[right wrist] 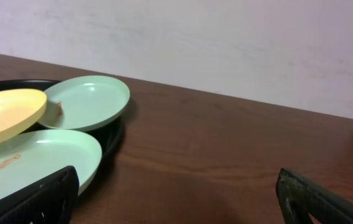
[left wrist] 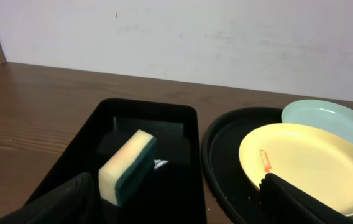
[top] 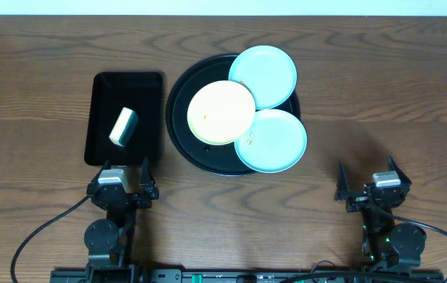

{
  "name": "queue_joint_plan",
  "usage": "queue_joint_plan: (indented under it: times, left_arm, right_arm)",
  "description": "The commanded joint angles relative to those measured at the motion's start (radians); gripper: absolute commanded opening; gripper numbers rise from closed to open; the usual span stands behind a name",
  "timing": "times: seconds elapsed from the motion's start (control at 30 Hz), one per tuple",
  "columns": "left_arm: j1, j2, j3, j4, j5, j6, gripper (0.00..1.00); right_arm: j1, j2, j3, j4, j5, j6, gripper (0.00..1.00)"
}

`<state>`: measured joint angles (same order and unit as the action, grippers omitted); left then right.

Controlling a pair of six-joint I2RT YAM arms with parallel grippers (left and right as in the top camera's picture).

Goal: Clean dirty plates on tray and stack at the side

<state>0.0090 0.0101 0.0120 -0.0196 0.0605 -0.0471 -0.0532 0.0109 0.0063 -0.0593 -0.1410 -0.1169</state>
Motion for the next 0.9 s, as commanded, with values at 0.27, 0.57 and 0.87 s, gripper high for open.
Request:
queue_joint_plan:
  times: [0.27, 0.57, 0.87]
  left_arm:
    - [-0.006, 0.016, 0.172, -0.040, 0.089, -0.048, 0.85]
    - [-0.006, 0.386, 0.763, -0.460, 0.077, -0.024, 0.85]
    - [-0.006, 0.972, 1.412, -0.940, 0.077, 0.070, 0.85]
  right_arm:
    - [-0.005, -0.004, -0.001, -0.004, -0.002, -0.008, 0.99]
    - [-0.005, -0.004, -0.001, -0.004, -0.001, -0.008, 0.99]
    - [-0.005, -0.004, -0.001, -0.004, -0.002, -0.008, 0.99]
